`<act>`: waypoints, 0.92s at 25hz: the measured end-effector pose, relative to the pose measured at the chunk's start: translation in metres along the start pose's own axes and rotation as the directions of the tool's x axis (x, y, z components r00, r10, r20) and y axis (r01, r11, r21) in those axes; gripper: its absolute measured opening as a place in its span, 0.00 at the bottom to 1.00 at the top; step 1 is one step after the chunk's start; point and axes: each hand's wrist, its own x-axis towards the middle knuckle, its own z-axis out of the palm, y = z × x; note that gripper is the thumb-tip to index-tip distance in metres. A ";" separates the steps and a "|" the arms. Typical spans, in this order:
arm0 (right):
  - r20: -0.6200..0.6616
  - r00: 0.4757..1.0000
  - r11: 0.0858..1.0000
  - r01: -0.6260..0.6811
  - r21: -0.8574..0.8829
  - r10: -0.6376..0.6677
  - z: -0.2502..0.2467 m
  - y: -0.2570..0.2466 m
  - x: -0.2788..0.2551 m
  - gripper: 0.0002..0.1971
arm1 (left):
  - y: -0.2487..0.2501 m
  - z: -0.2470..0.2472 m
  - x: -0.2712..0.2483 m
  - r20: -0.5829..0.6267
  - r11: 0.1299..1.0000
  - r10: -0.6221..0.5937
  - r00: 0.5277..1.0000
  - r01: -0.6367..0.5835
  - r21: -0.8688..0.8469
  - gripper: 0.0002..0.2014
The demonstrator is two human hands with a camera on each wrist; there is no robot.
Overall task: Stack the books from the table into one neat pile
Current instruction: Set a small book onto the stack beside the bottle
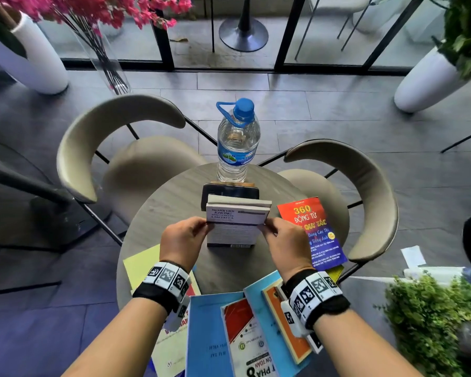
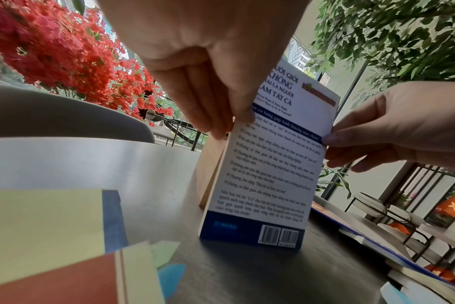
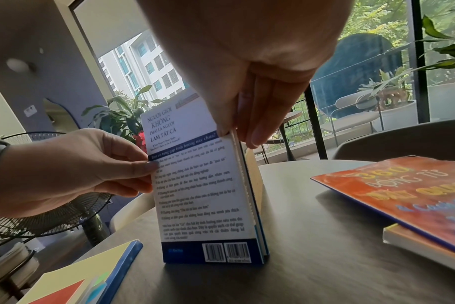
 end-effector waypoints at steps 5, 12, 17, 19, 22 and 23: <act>-0.050 0.999 0.998 0.009 0.069 -0.006 0.002 -0.004 -0.001 0.08 | -0.004 0.004 -0.001 0.025 0.999 0.006 1.000 -0.006 -0.033 0.04; 0.011 0.984 0.918 -0.173 0.356 0.180 0.018 0.000 -0.008 0.11 | -0.004 0.012 -0.006 0.065 0.989 -0.067 0.996 0.075 -0.125 0.05; 0.036 0.987 0.888 -0.159 0.432 0.159 0.010 -0.011 -0.005 0.09 | -0.001 0.006 -0.008 0.049 0.983 -0.085 0.995 0.092 -0.157 0.08; -0.009 0.990 0.880 -0.121 0.460 0.141 0.008 -0.013 -0.006 0.11 | 0.003 0.001 -0.010 0.023 0.966 -0.127 0.992 0.129 -0.223 0.16; -0.092 0.993 0.870 -0.018 0.493 0.072 0.004 -0.012 -0.012 0.17 | 0.005 -0.006 -0.013 -0.061 0.972 -0.021 0.998 0.006 -0.235 0.26; -0.121 0.992 0.885 0.029 0.464 0.030 0.004 -0.010 -0.014 0.19 | 0.004 -0.007 -0.013 -0.098 0.973 0.060 0.993 -0.080 -0.216 0.24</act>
